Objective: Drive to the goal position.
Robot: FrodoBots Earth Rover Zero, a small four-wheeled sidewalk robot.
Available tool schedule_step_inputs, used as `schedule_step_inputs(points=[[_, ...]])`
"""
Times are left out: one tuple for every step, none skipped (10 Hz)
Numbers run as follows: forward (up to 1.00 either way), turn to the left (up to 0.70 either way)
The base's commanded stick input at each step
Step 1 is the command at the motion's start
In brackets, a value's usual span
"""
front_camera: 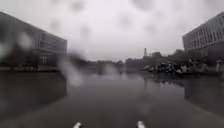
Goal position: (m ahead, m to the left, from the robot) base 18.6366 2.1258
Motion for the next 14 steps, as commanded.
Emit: schedule_step_inputs(points=[[0.7, 0.01], [0.7, 0.01], [0.7, 0.01], [0.7, 0.01], [0.7, 0.01], [0.7, 0.01], [0.7, 0.01], [0.7, 0.01], [0.7, 0.01], [0.7, 0.01], [0.7, 0.01], [0.7, 0.01], [0.7, 0.01], [0.7, 0.01]])
